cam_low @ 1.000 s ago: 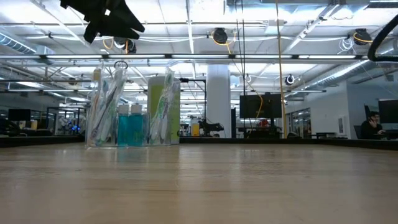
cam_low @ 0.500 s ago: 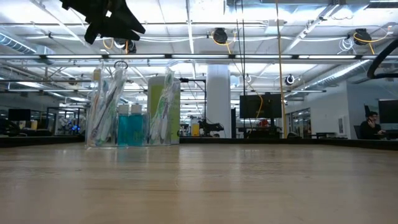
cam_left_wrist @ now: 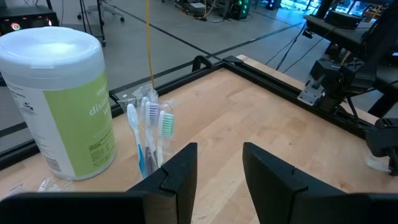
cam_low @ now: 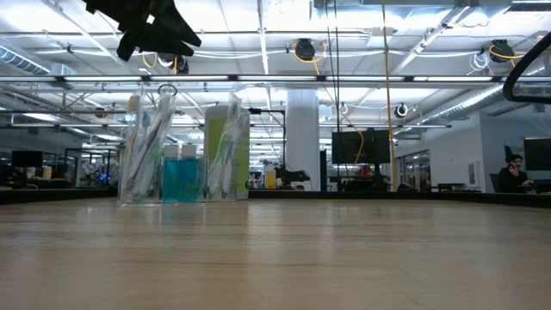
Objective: Pick & Place toothbrushing station
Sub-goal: Put the orange toothbrush into the transparent organizer
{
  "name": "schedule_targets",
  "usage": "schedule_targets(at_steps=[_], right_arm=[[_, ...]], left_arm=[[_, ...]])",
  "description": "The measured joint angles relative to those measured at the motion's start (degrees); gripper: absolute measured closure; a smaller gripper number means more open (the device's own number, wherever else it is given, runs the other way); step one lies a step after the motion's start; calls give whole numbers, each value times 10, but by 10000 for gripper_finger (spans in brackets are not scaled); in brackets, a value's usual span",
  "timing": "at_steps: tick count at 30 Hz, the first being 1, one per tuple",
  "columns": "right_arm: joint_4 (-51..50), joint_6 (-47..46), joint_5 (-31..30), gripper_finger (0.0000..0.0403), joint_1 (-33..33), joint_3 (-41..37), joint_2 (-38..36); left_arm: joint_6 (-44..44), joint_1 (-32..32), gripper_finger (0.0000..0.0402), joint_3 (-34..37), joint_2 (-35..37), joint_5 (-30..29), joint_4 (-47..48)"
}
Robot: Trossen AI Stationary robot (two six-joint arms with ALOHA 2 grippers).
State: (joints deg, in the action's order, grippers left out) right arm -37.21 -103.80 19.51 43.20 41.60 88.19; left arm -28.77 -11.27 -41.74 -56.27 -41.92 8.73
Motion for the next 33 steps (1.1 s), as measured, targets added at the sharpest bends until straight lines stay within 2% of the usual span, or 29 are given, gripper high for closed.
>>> schedule_targets(at_steps=[7, 10, 12, 18, 24, 28, 33], right_arm=[[-1, 42, -11, 376, 0, 22, 1], [-8, 65, -19, 386, 0, 35, -6], [-2, 71, -45, 394, 0, 42, -17], [19, 84, -151, 387, 0, 44, -71], [47, 163, -308, 391, -5, 44, -123], [100, 270, -412, 391, -20, 44, -149], [201, 466, -517, 391, -54, 44, -158]], left_arm=[[0, 0, 270, 0, 0, 0, 0], [0, 0, 270, 0, 0, 0, 0], [0, 0, 270, 0, 0, 0, 0], [0, 0, 270, 0, 0, 0, 0], [0, 0, 270, 0, 0, 0, 0], [0, 0, 270, 0, 0, 0, 0], [-2, 0, 270, 0, 0, 4, 0]])
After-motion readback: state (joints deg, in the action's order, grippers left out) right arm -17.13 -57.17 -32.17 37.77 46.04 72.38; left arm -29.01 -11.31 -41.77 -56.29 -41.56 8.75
